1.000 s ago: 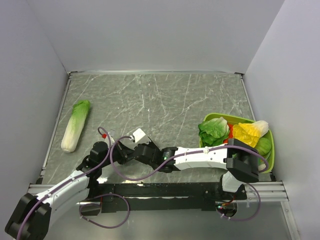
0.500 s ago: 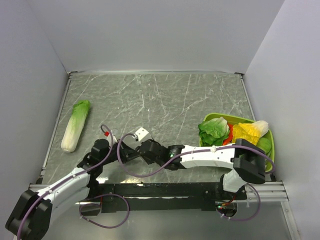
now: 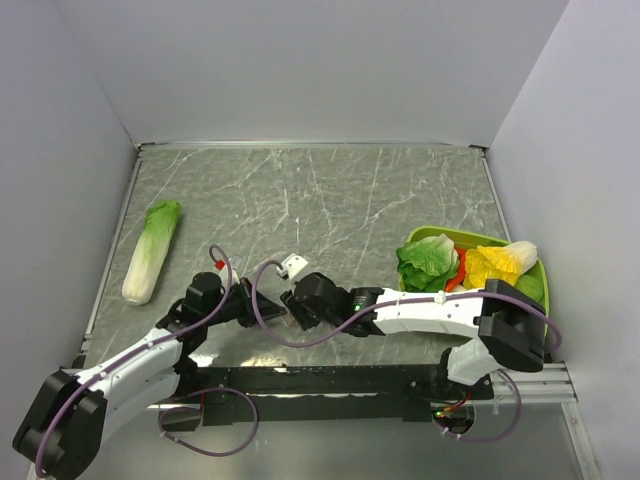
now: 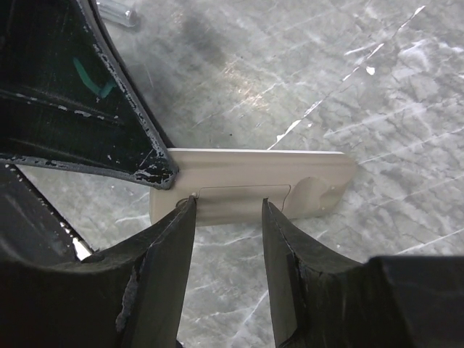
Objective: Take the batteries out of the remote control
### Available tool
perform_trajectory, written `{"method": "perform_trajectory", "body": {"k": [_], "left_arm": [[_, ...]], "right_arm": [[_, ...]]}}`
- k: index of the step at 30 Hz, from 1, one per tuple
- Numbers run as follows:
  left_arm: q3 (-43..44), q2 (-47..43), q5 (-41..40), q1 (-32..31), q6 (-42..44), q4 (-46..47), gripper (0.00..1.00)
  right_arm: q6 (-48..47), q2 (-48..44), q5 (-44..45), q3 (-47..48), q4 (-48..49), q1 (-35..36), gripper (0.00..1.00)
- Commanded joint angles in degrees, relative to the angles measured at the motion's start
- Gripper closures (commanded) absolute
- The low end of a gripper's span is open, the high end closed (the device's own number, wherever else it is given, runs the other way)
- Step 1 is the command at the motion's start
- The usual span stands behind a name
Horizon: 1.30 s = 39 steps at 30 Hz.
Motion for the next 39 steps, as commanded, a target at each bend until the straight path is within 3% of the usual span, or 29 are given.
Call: {"method": "perform_trajectory", "body": {"k": [1, 16, 39], "left_arm": [[1.46, 0.71, 0.98, -0.34, 0.46, 0.12, 0.99], [0.58, 0.18, 1.95, -0.34, -0.77, 1.26, 0.99], [1.90, 3.87, 4.94, -0.34, -0.60, 2.76, 0.99]], "right_arm": [[1.06, -2.84, -2.31, -0.69, 3.05, -0.26, 0.51], [1.32, -0.82, -1.43, -2.63, 7.18, -0.43, 0.53], [-5.97, -1.61, 16.05, -5.62, 12.81, 6.60, 0.55]]}}
